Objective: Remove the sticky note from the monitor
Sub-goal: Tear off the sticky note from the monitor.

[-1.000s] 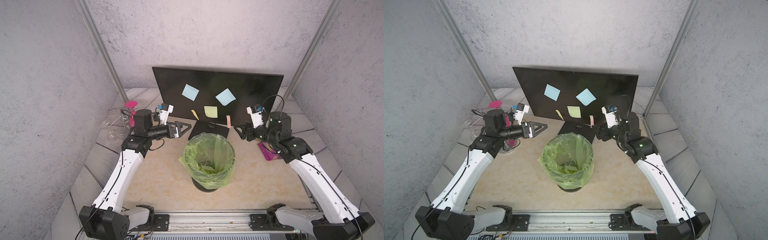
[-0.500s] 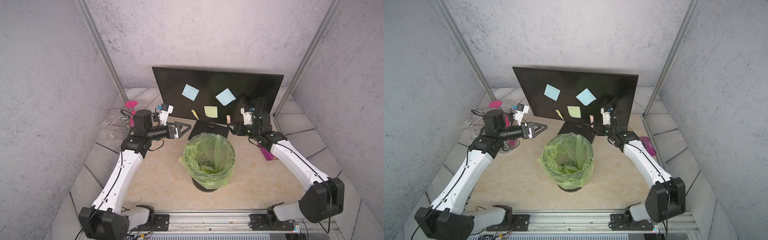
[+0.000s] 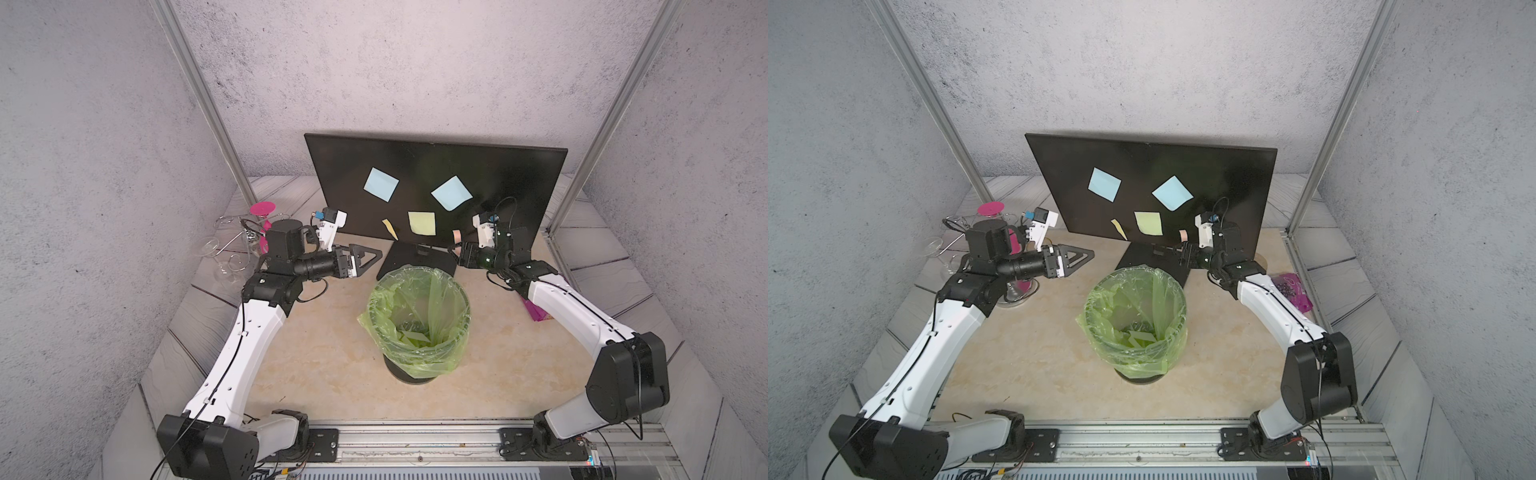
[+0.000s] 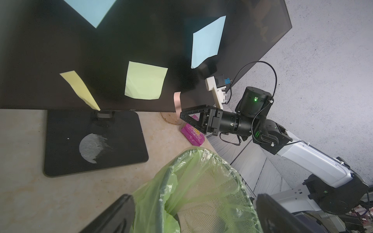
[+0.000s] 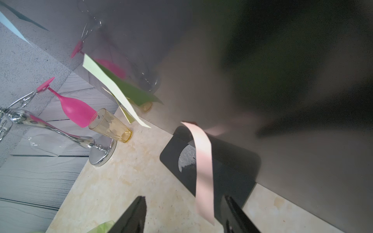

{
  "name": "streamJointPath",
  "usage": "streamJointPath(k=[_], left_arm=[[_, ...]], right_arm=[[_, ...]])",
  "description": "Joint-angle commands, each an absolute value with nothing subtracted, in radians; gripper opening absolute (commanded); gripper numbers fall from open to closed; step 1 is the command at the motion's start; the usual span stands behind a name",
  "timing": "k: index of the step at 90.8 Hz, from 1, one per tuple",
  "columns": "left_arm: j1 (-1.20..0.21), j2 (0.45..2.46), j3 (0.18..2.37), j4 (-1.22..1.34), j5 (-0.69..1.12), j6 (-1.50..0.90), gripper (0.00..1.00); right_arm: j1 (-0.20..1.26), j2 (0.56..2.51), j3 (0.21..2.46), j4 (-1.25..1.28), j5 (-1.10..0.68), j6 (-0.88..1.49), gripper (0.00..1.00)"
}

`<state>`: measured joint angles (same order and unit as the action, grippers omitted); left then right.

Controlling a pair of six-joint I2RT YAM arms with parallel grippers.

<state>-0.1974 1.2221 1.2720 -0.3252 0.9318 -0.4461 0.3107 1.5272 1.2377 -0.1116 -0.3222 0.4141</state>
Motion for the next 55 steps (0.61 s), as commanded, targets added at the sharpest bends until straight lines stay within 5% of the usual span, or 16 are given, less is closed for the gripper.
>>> streamJointPath(k=[1, 22, 55], left_arm=[[-0.19, 1.201, 1.285, -0.337, 0.948, -0.422, 1.0], [-0.189, 1.201, 1.285, -0.339, 0.951, -0.42, 1.0], [-0.188, 1.205, 1.286, -0.342, 0.952, -0.416, 1.0]], right_arm=[[0.302, 1.557, 1.235, -0.059, -0.304, 0.425, 0.58], [0.302, 1.576, 1.244, -0.064, -0.282, 0.41, 0.53], [0.302, 1.569, 1.239, -0.049, -0.288, 0.411, 0.24]])
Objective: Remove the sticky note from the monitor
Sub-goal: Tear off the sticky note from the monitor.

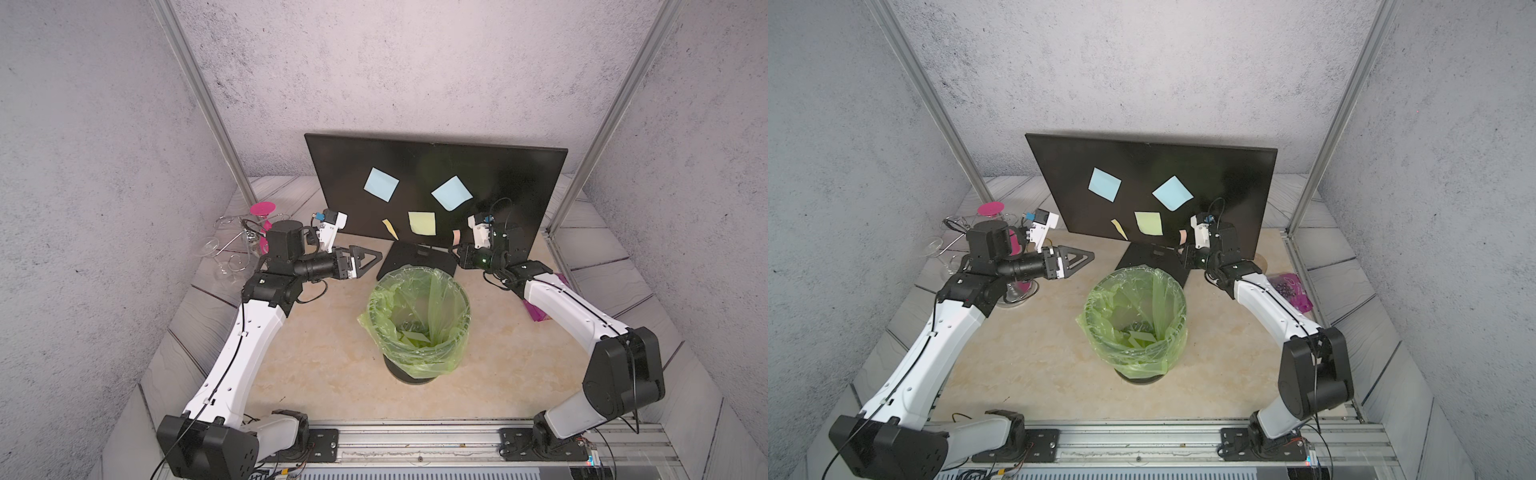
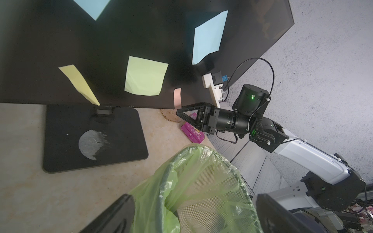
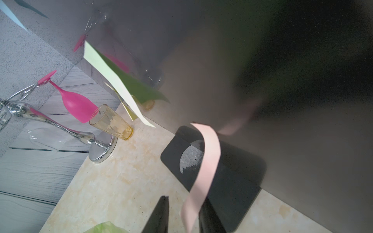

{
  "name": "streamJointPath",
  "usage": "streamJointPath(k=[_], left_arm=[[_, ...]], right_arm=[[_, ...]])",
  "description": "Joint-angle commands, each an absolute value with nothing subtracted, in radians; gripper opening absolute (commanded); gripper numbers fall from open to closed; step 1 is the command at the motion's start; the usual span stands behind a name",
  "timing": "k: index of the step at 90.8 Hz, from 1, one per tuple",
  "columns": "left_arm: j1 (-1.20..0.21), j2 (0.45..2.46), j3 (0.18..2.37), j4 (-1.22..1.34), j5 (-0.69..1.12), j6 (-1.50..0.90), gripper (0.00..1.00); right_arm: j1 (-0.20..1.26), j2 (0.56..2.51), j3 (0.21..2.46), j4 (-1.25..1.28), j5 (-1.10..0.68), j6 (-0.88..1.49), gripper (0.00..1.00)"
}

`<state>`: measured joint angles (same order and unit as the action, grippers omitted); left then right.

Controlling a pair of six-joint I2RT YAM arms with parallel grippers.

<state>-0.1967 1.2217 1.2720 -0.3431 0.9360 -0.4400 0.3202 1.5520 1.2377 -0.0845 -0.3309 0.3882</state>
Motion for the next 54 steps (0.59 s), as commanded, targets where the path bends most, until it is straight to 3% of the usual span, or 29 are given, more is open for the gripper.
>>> streamJointPath(k=[1, 34, 54], left_arm=[[-0.189, 1.206, 1.285, -0.342, 0.952, -0.417, 1.0], [-0.188, 1.21, 1.291, -0.347, 0.954, -0.414, 1.0], [-0.187, 1.213, 1.292, -0.347, 0.953, -0.414, 1.0]], right_arm=[[0.302, 1.568, 1.239, -0.049, -0.288, 0.411, 0.23], [0.297, 1.555, 1.241, -0.058, -0.288, 0.402, 0.0], [0.299, 1.498, 1.218, -0.055, -0.341, 0.36, 0.0]])
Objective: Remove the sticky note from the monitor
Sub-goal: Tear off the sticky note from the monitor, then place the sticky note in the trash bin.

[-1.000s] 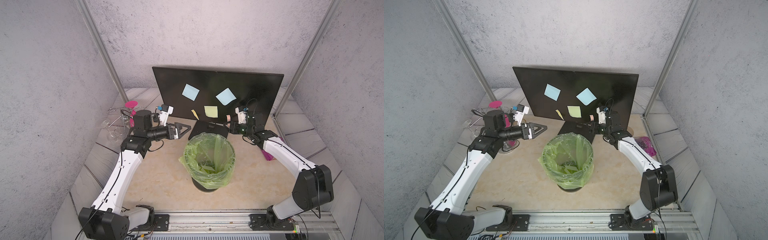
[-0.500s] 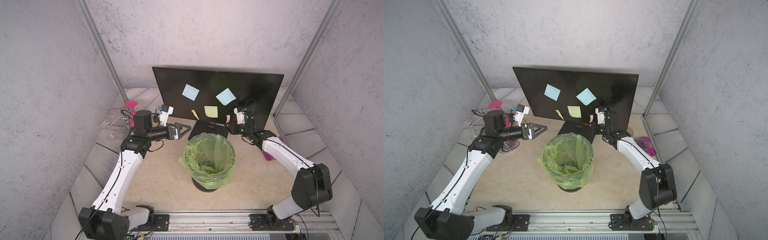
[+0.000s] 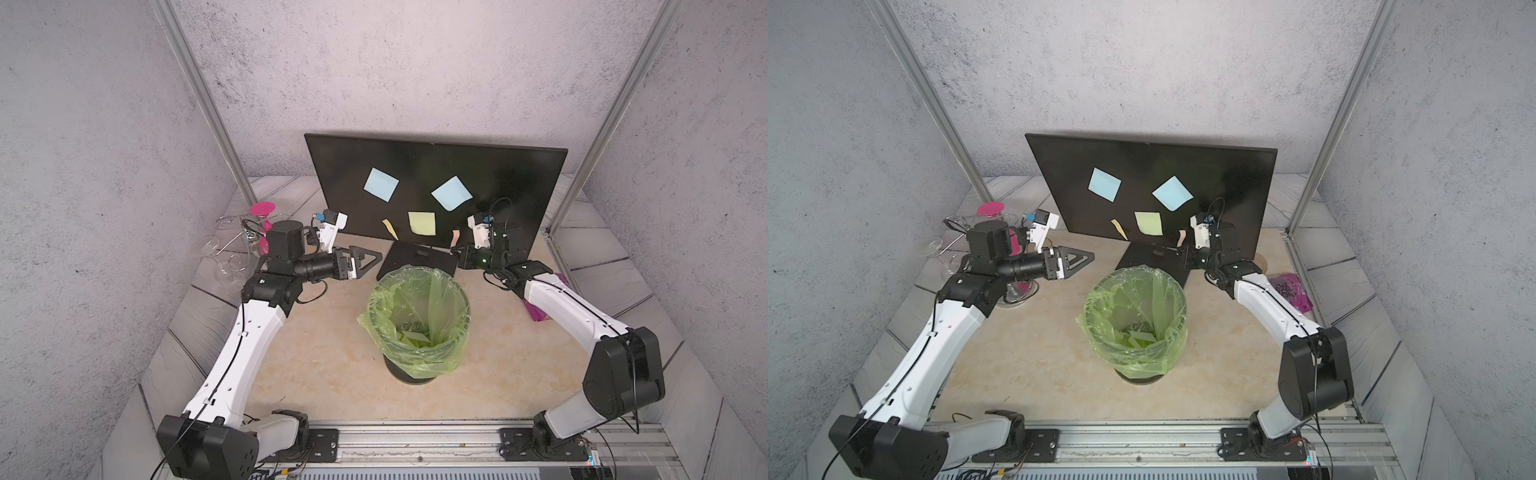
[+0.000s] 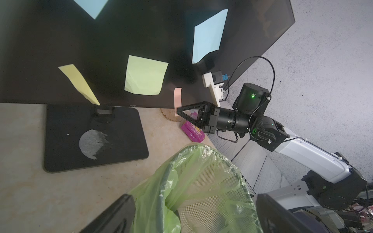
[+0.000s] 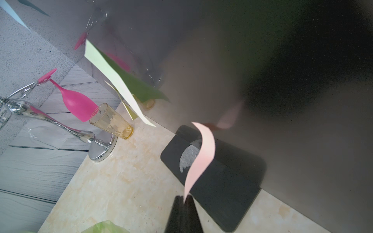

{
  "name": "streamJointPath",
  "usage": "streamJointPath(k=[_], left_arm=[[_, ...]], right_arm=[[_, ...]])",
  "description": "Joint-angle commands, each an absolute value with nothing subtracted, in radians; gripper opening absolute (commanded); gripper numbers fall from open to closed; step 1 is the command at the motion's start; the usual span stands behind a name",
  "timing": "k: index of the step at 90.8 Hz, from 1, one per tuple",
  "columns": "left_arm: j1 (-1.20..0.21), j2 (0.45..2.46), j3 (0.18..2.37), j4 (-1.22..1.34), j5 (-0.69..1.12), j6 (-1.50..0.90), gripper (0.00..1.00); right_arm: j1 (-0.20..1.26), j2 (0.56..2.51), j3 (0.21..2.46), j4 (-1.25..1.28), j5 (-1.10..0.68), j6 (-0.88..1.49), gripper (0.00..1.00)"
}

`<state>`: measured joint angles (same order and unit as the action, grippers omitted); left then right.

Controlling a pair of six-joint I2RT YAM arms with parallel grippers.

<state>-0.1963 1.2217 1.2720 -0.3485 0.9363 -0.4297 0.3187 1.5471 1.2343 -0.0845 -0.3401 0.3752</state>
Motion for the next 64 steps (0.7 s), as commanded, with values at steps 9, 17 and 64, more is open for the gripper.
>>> streamJointPath(k=[9, 17, 64], left_arm=[[-0.188, 1.215, 1.293, -0.345, 0.955, -0.417, 1.0], [-0.187, 1.216, 1.296, -0.342, 0.954, -0.418, 1.0], [-0.186, 1.205, 1.311, -0.335, 0.931, -0.424, 1.0]], right_arm=[[0.299, 1.448, 1.206, -0.064, -0.363, 0.324, 0.0], [0.299, 1.397, 1.2, -0.085, -0.388, 0.287, 0.0], [0.653, 1.182, 1.295, -0.622, -0.424, -0.167, 0.0]])
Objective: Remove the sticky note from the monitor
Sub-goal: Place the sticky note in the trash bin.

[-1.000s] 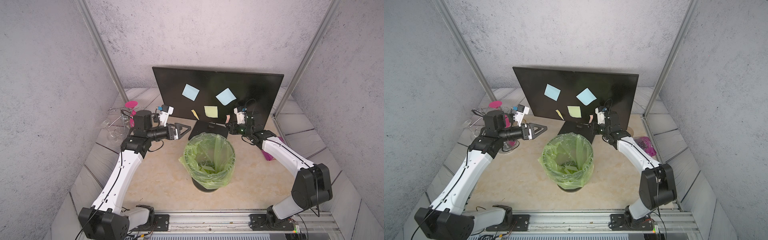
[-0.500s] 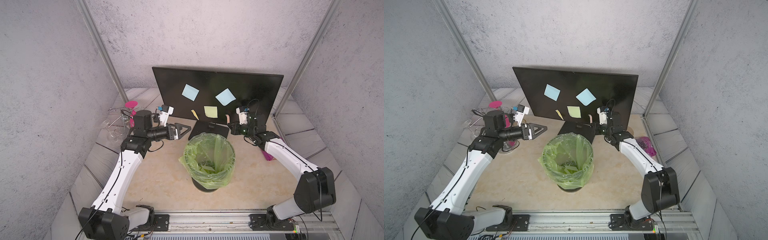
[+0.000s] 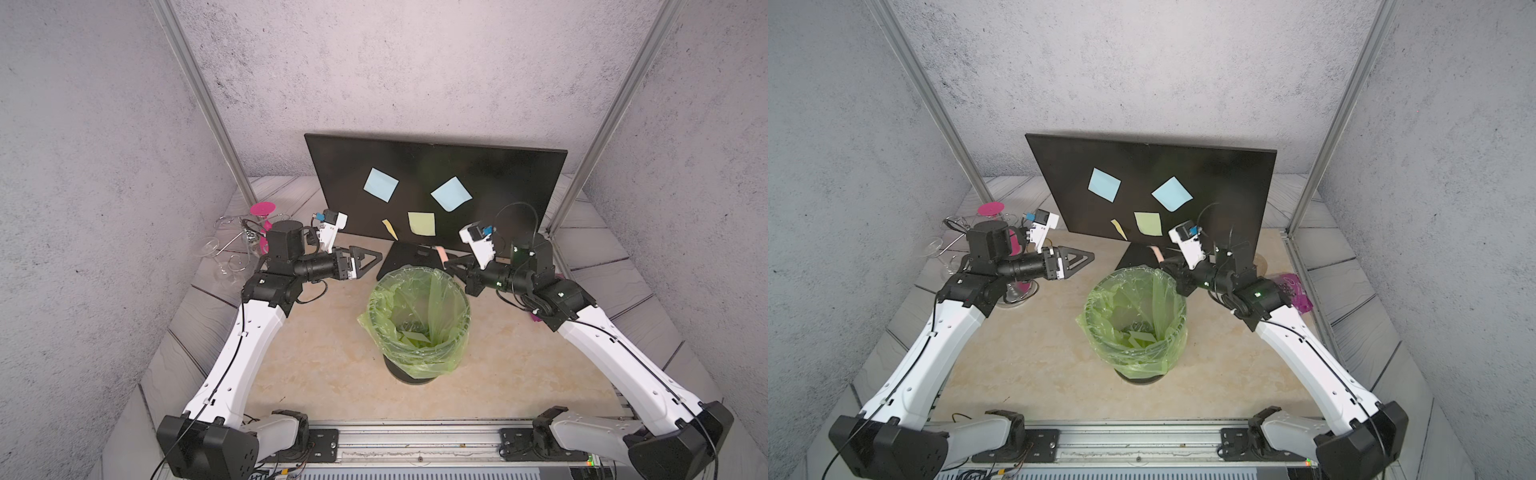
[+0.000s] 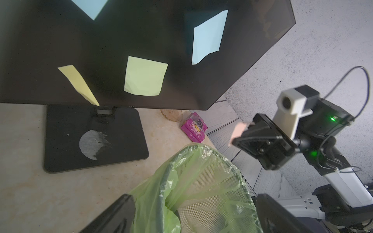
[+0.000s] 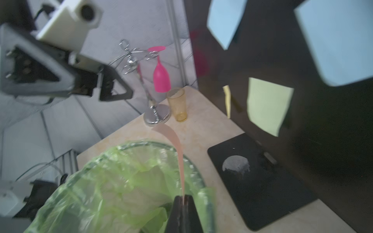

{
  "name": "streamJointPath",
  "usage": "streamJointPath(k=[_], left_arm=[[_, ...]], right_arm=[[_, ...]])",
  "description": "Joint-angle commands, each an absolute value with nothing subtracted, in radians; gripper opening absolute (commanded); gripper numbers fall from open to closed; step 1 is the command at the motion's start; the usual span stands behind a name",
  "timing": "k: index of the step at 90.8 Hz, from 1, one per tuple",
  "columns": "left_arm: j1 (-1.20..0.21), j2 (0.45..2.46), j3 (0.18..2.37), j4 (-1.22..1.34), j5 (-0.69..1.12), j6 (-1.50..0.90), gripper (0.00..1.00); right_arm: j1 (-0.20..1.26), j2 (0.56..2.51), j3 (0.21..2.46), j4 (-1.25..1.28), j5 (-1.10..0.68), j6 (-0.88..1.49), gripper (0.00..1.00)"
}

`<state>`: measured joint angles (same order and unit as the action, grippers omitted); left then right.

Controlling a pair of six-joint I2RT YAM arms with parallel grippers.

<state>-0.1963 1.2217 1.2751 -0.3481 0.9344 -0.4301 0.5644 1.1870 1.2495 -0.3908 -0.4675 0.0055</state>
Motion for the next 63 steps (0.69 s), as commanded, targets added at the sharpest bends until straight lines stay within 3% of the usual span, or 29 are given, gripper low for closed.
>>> streamJointPath(k=[1, 7, 22, 30, 47, 63], left_arm=[[-0.186, 1.204, 1.311, -0.335, 0.931, -0.424, 1.0], [-0.183, 1.201, 1.313, -0.336, 0.931, -0.426, 1.0], [-0.181, 1.197, 1.31, -0.342, 0.931, -0.424, 1.0], [-0.181, 1.194, 1.31, -0.344, 0.932, -0.422, 1.0], [-0.177, 1.195, 1.31, -0.349, 0.94, -0.415, 1.0], [-0.168, 1.19, 1.304, -0.35, 0.948, -0.413, 1.0]], right_arm=[[0.66, 1.184, 1.299, -0.635, -0.421, -0.175, 0.0], [0.7, 1.206, 1.317, -0.693, -0.39, -0.211, 0.09], [0.727, 1.23, 1.359, -0.723, -0.286, -0.236, 0.49], [0.726, 1.209, 1.366, -0.683, -0.249, -0.224, 0.62], [0.72, 1.157, 1.354, -0.561, -0.135, -0.169, 0.72], [0.676, 1.14, 1.359, -0.484, -0.178, -0.126, 0.76]])
